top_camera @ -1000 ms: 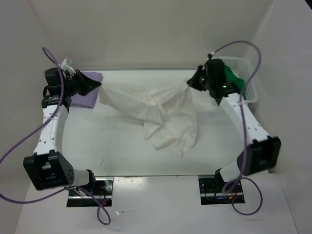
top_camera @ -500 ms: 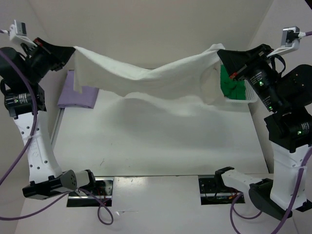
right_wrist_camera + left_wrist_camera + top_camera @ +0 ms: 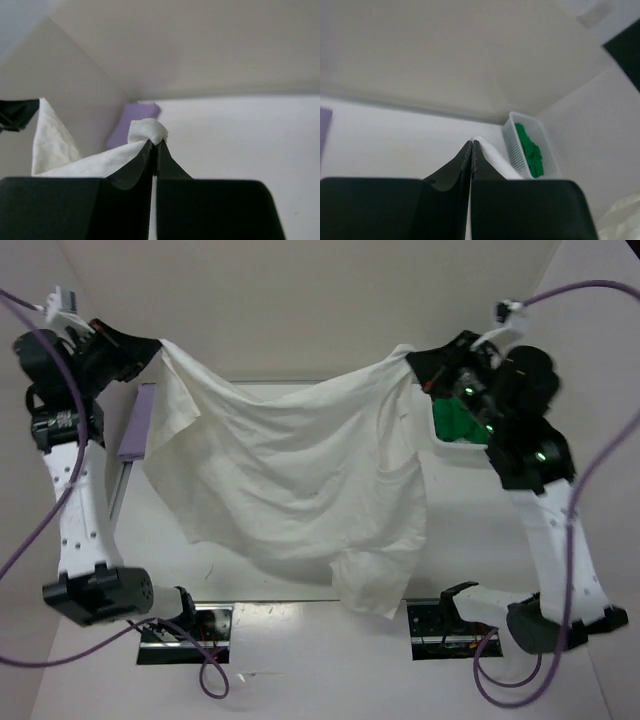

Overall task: Fold and stack the t-shirts
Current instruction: Flatten out the tshirt

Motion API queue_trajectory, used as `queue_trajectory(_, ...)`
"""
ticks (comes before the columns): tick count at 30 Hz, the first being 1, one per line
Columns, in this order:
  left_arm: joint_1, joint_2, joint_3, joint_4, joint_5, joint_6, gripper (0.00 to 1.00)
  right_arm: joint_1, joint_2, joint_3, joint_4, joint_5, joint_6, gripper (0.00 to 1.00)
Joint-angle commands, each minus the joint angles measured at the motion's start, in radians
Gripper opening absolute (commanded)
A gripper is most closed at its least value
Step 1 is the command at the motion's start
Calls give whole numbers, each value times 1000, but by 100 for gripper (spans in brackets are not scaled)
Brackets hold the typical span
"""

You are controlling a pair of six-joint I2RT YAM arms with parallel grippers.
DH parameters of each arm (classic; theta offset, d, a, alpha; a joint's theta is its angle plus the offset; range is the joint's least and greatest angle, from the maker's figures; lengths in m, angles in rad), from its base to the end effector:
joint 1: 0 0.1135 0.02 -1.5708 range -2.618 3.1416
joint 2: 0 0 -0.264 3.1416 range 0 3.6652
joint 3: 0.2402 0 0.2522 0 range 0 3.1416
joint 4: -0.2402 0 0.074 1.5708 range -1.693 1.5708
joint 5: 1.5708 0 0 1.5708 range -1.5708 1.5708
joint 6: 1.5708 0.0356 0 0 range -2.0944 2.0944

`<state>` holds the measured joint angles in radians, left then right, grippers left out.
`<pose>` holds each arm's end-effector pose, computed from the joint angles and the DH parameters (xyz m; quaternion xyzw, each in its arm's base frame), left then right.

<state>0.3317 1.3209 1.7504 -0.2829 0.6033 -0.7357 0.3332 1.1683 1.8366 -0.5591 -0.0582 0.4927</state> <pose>0.2473 0.0638 0.5409 -0.1238 0.6516 -0.3352 0.6692 0.1700 0.0610 0.5672 0.0316 0.6668 0.3165 0.6740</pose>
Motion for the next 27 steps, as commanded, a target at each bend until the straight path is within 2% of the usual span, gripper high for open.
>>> queue_trajectory(1,-48,179,-120,42,-54,39,0,-40,199,-209,125,-69,-2,0)
queue_trajectory(3,-92,263,-120,71,-97,65,0,-66,289,-275,192,-69,9,0)
queue_trajectory(4,-139,365,-82,85,-117,65,0,-78,394,-275,206,-81,9,0)
queue_trajectory(6,-186,484,15,73,-169,90,0,-108,499,-213,225,-81,18,0)
queue_trajectory(7,-215,615,82,33,-169,90,0,-118,598,-174,225,-68,18,0)
queue_trajectory(8,-230,680,245,9,-169,90,0,-118,646,-77,209,-55,18,0)
queue_trajectory(10,-255,832,398,-34,-195,101,0,-146,729,31,151,-38,18,0)
queue_trajectory(12,-279,937,583,-74,-195,101,0,-160,821,153,140,-13,18,1)
queue_trajectory(13,-280,963,630,-91,-215,91,0,-171,850,194,127,3,18,1)
queue_trajectory(14,-292,978,656,-91,-215,91,3,-171,878,275,84,14,18,5)
queue_trajectory(15,-292,989,666,-91,-215,67,24,-180,918,305,67,23,27,10)
queue_trajectory(16,-292,989,635,-63,-205,58,42,-180,927,326,56,23,27,19)
queue_trajectory(17,-292,971,609,-53,-204,58,57,-189,927,341,45,23,27,37)
queue_trajectory(18,-292,924,572,-41,-204,58,69,-189,927,342,45,12,27,43)
queue_trajectory(19,-292,890,525,-10,-217,68,88,-189,910,325,45,-3,18,47)
queue_trajectory(20,-292,852,477,-10,-232,82,96,-189,894,302,54,-14,18,52)
queue_trajectory(22,-292,718,310,23,-247,105,100,-189,825,241,54,-37,29,53)
queue_trajectory(23,-281,672,244,36,-260,105,100,-189,794,148,67,-54,38,55)
queue_trajectory(24,-267,579,104,54,-272,105,100,-189,762,89,97,-84,38,55)
queue_trajectory(25,-267,533,28,63,-272,105,100,-180,686,26,109,-84,52,48)
queue_trajectory(26,-254,490,-48,64,-272,105,100,-165,642,-108,120,-72,72,39)
queue_trajectory(27,-253,407,-124,74,-272,105,100,-155,599,-179,157,-72,72,21)
